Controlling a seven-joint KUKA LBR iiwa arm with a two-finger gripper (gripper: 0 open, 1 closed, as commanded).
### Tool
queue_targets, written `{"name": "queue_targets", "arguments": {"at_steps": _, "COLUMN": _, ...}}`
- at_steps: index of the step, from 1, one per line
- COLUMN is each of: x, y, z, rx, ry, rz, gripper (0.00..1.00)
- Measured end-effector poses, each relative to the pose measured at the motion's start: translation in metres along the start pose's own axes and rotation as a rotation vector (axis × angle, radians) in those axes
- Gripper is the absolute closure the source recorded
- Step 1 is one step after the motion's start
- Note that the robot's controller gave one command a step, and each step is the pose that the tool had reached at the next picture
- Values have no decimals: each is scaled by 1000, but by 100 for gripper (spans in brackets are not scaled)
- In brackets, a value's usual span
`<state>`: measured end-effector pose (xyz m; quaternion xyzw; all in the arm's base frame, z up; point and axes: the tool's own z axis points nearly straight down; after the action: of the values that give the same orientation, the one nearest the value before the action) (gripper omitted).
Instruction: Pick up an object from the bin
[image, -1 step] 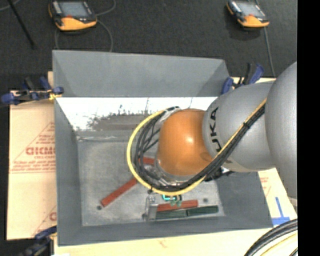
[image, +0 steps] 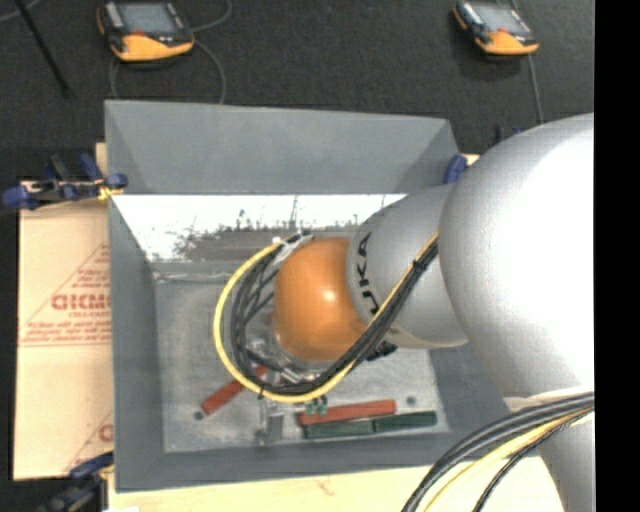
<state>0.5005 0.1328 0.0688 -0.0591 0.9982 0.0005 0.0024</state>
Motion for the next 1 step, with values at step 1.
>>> {"name": "queue_targets", "arguments": {"at_steps": 1, "x": -2, "y": -1, "z": -4, "rx": -1, "ry": -6, "rz": 5, "gripper": 100}}
